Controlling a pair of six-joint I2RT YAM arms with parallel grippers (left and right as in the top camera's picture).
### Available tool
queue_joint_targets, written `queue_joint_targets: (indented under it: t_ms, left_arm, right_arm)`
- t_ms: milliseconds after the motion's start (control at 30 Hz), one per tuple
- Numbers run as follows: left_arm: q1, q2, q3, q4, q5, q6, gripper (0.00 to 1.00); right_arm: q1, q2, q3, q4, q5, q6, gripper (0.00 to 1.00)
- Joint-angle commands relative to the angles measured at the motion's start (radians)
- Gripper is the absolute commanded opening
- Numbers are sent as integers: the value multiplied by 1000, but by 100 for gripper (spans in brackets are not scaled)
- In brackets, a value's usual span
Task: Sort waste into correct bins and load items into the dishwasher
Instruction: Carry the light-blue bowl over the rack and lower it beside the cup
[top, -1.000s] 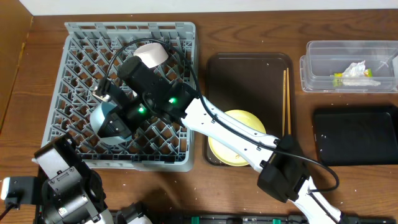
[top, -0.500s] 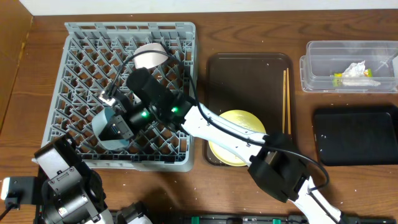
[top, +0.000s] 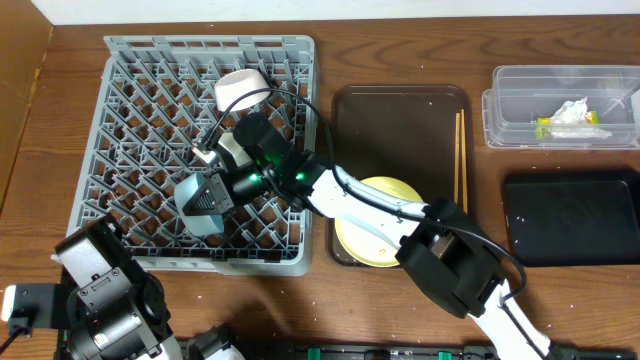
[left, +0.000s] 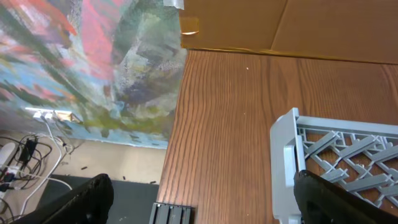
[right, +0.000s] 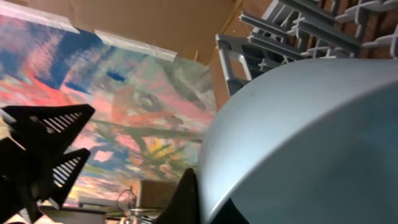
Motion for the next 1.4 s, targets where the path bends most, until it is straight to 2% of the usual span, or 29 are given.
queue_joint_targets:
  t_ms: [0, 167, 333, 533, 667, 867, 1000, 1033, 1233, 1367]
  left_arm:
    - [7, -1, 16, -6, -5, -16, 94]
    - [7, -1, 16, -6, -5, -16, 94]
    - [7, -1, 16, -6, -5, -16, 94]
    - [7, -1, 16, -6, -5, -16, 94]
    - [7, -1, 16, -6, -5, -16, 94]
    - [7, -1, 16, -6, -5, -16, 94]
    - [7, -1, 16, -6, -5, -16, 94]
    - [7, -1, 16, -6, -5, -16, 94]
    - [7, -1, 16, -6, -5, -16, 94]
    - [7, -1, 16, -6, -5, -16, 94]
  right_arm:
    - [-18, 10, -24, 42, -13, 122, 1]
    - [-21, 10, -24, 101, -12, 190, 1]
    - [-36, 9, -24, 89, 1, 179, 1]
    - [-54, 9, -24, -18, 35, 133, 1]
    - [-56, 0, -24, -119, 102, 50, 2]
    - [-80, -106, -24, -394, 324, -117, 16]
    - [-108, -202, -24, -562, 487, -183, 32]
    - [-119, -237, -24, -607, 535, -199, 33]
    - [-137, -350, -24, -687, 616, -243, 31]
    - [-106, -359, -24, -636, 616, -259, 22]
